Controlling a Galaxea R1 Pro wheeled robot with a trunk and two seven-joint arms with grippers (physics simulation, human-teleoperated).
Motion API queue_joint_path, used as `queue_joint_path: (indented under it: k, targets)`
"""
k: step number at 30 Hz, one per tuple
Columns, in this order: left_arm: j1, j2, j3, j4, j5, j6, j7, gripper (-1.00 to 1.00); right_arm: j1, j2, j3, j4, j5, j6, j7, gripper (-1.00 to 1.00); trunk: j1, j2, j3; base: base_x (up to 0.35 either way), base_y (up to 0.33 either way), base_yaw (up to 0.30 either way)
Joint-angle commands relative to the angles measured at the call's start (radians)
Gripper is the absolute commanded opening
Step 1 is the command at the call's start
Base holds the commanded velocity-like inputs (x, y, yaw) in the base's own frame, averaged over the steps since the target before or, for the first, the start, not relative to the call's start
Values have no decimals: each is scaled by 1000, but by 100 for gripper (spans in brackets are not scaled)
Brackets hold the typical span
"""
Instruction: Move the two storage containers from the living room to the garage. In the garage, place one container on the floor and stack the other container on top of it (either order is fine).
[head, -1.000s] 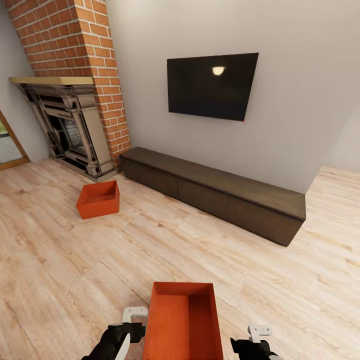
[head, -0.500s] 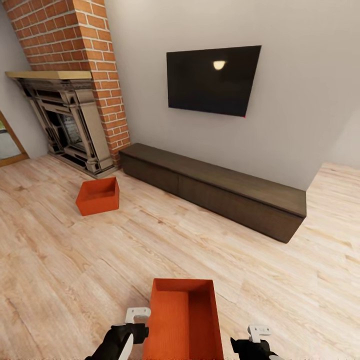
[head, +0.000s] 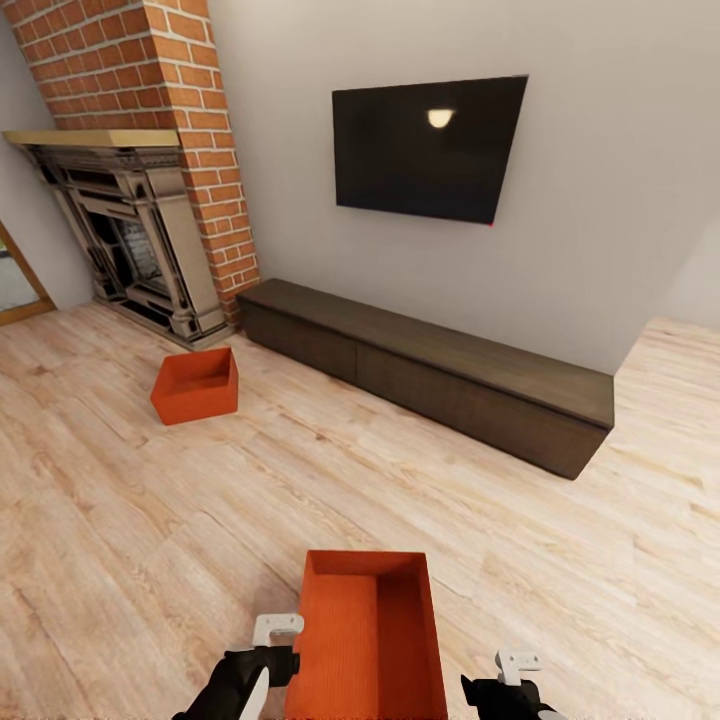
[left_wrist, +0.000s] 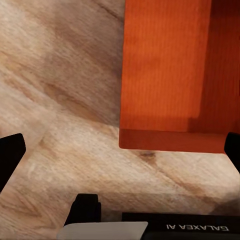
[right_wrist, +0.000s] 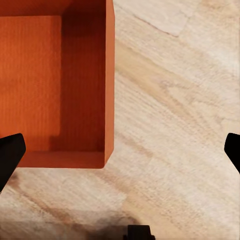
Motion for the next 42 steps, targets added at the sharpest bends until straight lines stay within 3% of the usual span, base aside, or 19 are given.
queue_joint_path:
  k: [1,11,26,42]
  targets:
    - [0,0,0,-2,-2,5,3,100,0,0,0,-2,-5,6,3,100,0,0,-3,0,0,0]
    - [0,12,1,-2,-4,2,3,100,0,0,-2,-6,8,3,-7,100,0,0,-19,0,0,0]
    - [0,3,-1,-2,0,-14,3,100,-3,0,-1,-66,12,0,2,100,0,0,-43,0,0,0]
    - [0,4,1,-2,2,-33,3,100,-3,0,1,-68,15,0,2,100,0,0,-69,0,0,0]
